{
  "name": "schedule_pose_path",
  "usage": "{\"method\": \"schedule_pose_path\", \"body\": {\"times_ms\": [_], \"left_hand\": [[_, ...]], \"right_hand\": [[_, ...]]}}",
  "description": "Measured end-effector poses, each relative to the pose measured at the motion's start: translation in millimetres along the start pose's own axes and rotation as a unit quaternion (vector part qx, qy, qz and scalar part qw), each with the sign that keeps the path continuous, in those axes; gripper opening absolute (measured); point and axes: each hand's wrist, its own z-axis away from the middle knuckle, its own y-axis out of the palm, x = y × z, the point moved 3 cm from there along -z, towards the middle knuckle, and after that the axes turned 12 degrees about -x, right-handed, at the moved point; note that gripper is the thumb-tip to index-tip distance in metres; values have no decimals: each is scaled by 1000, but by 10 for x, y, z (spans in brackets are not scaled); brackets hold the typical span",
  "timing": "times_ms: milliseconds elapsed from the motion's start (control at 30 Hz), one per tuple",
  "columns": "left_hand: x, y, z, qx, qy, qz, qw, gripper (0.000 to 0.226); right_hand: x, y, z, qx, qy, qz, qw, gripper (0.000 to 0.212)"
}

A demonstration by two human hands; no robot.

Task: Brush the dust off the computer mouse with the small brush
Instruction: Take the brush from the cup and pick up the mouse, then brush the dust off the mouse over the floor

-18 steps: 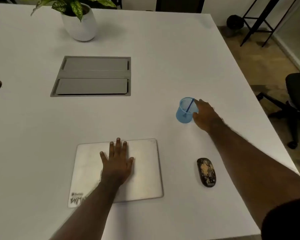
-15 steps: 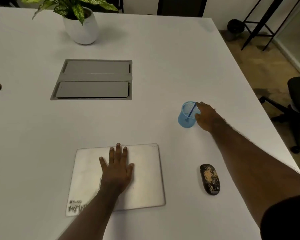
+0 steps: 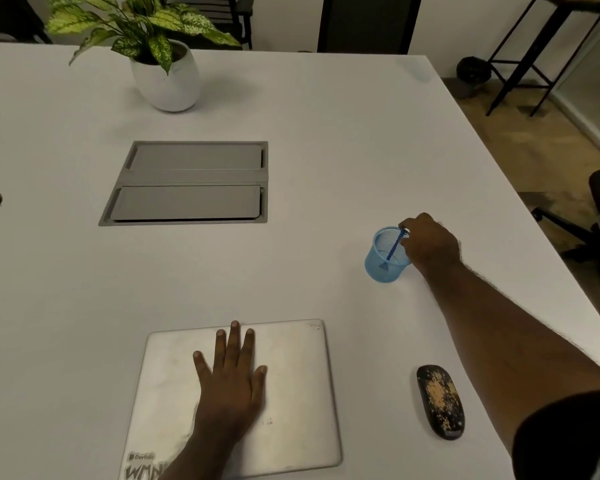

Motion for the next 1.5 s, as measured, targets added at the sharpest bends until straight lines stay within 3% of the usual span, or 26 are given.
{"method": "schedule_pose_path", "body": {"times_ms": [367, 600, 733, 800, 867, 967, 1133, 1233, 1367, 1500], "left_hand": [[33, 69, 10, 3, -9, 6, 1000, 68], [0, 11, 10, -1, -3, 8, 1000, 65], [3, 22, 11, 1, 4, -12, 1000, 65], [3, 17, 8, 8, 6, -19, 1000, 65], [0, 9, 0, 15, 7, -24, 1000, 65], [-14, -20, -10, 23, 1, -29, 999, 67], [-193, -203, -30, 26, 23, -19, 999, 74], [-509, -332, -14, -8, 66, 25, 998, 60], [-1135, -306, 105, -9, 69, 193, 979, 44], [-1801, -72, 318, 92, 11, 310, 946, 37]], "right_hand": [[-2, 36, -57, -27, -15, -7, 999, 16], [-105, -124, -38, 12, -20, -180, 983, 12], [-313, -419, 100, -30, 43, -235, 971, 9], [-480, -591, 263, -35, 116, -328, 937, 6], [-660, -753, 541, -34, 200, -459, 865, 6], [-964, -850, 1125, -43, 289, -555, 779, 11], [-1295, -506, 2141, 22, 435, -610, 662, 33], [-1363, -290, 2625, 47, 497, -621, 605, 33], [-1331, -116, 2950, 24, 537, -615, 578, 34], [-1157, -31, 2991, 11, 532, -600, 598, 25]]}}
